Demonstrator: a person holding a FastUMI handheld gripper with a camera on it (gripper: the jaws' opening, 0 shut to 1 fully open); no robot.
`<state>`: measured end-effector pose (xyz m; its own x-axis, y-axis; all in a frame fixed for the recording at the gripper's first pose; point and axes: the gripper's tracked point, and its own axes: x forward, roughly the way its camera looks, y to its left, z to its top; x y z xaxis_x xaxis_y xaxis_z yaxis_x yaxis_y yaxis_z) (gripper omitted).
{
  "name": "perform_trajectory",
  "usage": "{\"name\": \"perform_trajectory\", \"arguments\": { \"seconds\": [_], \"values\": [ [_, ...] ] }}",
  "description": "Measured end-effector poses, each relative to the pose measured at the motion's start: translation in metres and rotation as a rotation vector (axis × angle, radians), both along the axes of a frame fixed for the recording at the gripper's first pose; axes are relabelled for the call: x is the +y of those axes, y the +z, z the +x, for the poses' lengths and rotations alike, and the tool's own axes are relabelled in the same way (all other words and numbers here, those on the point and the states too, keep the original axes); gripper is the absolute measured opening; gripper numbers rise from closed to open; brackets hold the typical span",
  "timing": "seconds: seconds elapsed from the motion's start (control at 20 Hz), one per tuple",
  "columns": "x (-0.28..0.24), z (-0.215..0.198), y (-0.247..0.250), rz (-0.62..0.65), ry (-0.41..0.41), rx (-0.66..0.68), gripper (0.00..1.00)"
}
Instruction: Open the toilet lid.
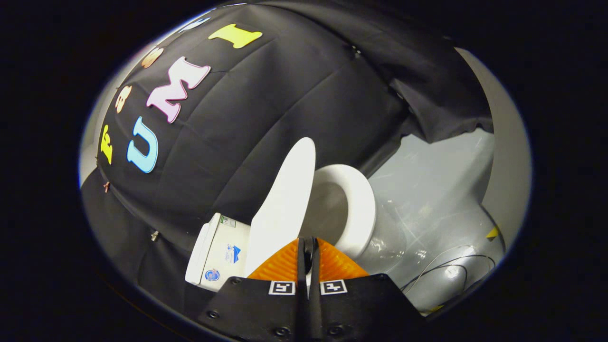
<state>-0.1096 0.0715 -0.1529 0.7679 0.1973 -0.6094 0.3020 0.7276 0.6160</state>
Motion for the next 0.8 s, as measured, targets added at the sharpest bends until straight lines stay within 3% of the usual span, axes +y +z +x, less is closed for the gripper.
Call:
{"name": "perform_trajectory", "arguments": {
  "seconds": [0.1,0.25,0.8],
  "values": [
    [0.007,0.002,0.008,-0.079,-0.009,0.021,0.05],
    [0.021,0.009,0.047,-0.071,-0.027,-0.034,0.05],
    [0.099,0.019,0.139,-0.282,0.037,-0.191,0.05]
  ]
}}
